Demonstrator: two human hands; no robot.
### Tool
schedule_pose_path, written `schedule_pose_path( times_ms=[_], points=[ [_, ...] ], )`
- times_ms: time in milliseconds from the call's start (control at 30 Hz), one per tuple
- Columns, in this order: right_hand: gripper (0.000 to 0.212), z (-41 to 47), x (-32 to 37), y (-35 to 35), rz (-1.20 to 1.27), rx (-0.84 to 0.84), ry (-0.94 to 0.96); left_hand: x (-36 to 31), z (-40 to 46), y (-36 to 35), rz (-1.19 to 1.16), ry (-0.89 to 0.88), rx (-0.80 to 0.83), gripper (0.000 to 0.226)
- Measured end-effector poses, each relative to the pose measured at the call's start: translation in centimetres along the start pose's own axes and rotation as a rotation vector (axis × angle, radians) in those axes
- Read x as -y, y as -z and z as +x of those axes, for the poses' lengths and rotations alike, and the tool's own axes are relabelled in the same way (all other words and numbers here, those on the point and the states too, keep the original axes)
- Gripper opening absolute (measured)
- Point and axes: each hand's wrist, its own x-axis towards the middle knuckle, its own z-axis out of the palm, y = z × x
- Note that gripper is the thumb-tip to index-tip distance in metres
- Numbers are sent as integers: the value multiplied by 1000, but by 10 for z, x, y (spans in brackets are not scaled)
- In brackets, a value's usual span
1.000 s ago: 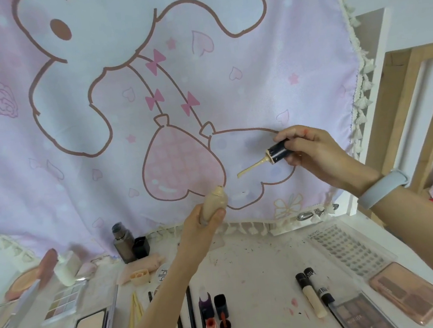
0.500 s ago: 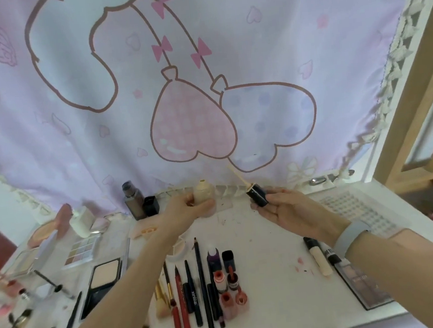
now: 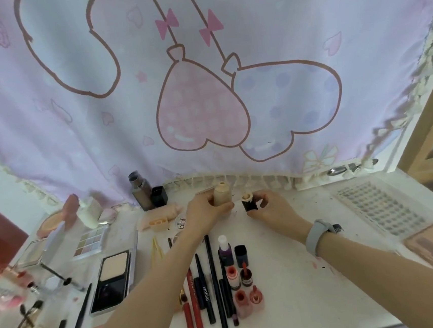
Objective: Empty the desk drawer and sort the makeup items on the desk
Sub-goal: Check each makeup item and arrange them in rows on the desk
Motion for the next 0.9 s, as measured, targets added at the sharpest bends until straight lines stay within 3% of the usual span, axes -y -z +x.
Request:
schedule_pose_path(
  times_ms=[200, 667, 900],
  points=[
    [19, 7, -7, -12, -141, -37, -74, 6, 1, -4, 53, -4, -24, 42],
    [21, 7, -5, -16, -282, -12, -79, 12, -5, 18, -93, -46, 290, 67],
    [24, 9, -4, -14, -299, 11, -66, 13, 2, 16, -112, -42, 316, 56]
  ],
)
